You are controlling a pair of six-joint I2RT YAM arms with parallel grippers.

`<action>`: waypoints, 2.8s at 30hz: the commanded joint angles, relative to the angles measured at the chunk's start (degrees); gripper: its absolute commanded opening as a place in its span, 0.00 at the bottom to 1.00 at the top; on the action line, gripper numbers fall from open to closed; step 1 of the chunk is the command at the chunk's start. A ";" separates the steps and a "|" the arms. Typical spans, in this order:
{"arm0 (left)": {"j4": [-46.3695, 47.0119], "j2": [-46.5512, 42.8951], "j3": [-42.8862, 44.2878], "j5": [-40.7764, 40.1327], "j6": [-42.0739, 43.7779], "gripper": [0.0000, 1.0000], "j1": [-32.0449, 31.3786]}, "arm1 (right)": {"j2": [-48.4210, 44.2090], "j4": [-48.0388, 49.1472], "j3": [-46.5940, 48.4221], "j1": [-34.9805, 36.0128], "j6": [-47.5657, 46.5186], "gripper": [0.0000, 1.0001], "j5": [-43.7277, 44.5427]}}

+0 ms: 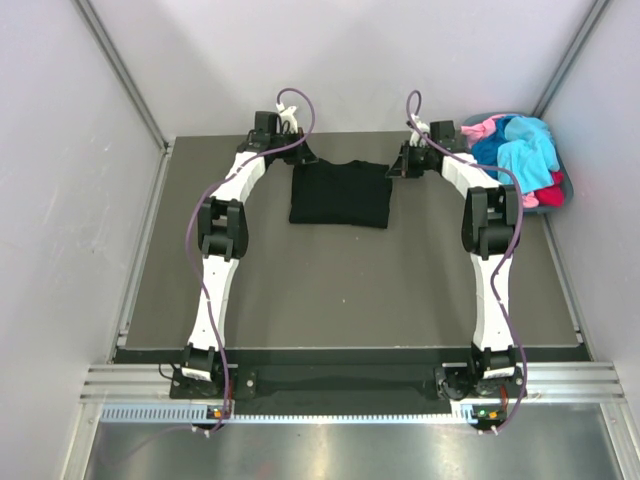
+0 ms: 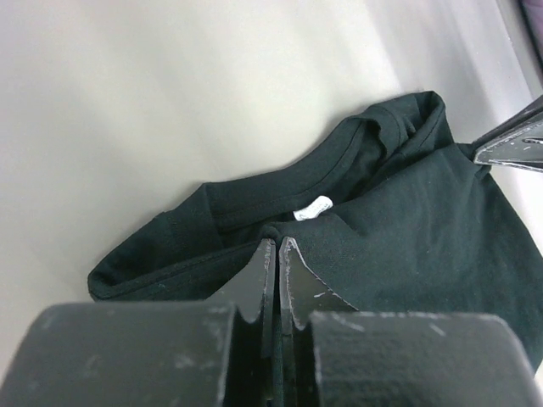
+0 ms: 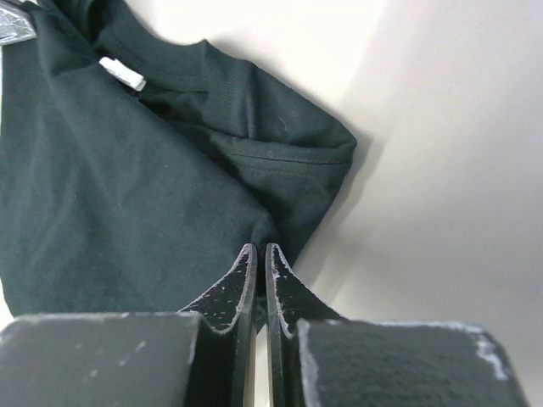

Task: Fold and stack the t-shirts
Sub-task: Fold the tshirt, then neatly place the folded tshirt to the corner

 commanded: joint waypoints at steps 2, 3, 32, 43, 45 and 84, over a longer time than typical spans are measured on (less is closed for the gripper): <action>1.42 -2.68 1.60 -1.42 1.54 0.00 0.55 | -2.17 2.76 2.51 0.68 -0.89 0.00 -2.49; 1.24 -3.56 1.34 -1.68 1.54 0.00 0.64 | -2.95 3.02 3.21 0.68 -1.33 0.00 -2.49; -1.04 -5.06 4.32 -17.22 3.74 0.52 1.78 | 1.88 7.33 12.97 3.14 -0.27 0.62 5.06; -12.99 -18.24 -9.35 -8.16 5.68 0.78 3.97 | -10.51 1.55 6.56 3.93 -3.45 0.63 0.24; -15.46 -20.08 -13.15 -2.85 3.41 0.77 5.11 | -11.57 -1.00 4.98 3.85 -2.30 0.58 -3.62; -10.35 -7.95 -12.99 1.14 -0.41 0.00 4.76 | -14.56 -7.96 -7.07 4.03 -4.93 0.48 -9.35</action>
